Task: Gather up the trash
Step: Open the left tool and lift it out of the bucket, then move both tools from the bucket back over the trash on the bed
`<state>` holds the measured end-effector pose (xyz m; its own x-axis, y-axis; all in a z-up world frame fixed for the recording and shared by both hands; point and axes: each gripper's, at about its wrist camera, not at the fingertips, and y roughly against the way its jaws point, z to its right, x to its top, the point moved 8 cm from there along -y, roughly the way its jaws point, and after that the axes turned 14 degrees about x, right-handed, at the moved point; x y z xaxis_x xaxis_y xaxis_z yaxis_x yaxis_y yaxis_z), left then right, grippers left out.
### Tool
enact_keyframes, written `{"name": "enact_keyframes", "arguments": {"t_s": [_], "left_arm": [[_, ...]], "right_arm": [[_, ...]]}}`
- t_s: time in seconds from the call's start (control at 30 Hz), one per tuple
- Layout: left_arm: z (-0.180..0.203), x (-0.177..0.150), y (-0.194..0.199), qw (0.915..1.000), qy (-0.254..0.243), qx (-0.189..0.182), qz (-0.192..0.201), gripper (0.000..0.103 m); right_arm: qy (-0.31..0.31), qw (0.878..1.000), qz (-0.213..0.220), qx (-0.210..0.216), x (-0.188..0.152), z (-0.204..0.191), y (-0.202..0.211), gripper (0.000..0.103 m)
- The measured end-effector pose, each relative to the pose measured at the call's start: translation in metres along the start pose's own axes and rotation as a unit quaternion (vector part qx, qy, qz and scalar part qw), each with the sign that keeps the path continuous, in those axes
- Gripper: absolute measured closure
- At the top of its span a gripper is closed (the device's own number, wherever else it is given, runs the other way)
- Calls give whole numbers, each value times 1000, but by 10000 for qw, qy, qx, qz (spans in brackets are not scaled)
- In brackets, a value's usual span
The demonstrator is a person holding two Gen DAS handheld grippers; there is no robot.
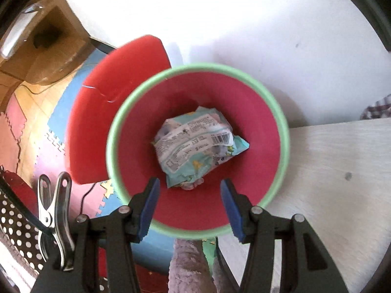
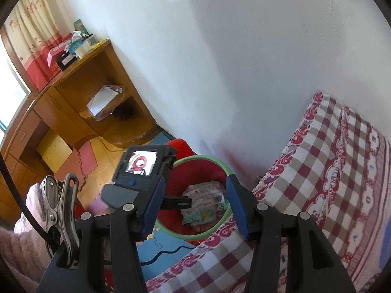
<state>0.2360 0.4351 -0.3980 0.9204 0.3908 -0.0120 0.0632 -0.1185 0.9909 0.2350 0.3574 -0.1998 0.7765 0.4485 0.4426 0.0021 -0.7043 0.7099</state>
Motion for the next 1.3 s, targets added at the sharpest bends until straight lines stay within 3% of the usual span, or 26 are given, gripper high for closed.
{"name": "enact_keyframes", "arguments": {"t_s": [0.6, 1.3], "left_arm": [[-51, -34, 128, 9964, 290, 78, 792, 45], [-94, -106, 251, 9834, 732, 229, 1642, 40]], "right_arm": [[91, 9983, 464, 337, 5, -48, 69, 49], [433, 9917, 866, 851, -38, -101, 175, 49]]}}
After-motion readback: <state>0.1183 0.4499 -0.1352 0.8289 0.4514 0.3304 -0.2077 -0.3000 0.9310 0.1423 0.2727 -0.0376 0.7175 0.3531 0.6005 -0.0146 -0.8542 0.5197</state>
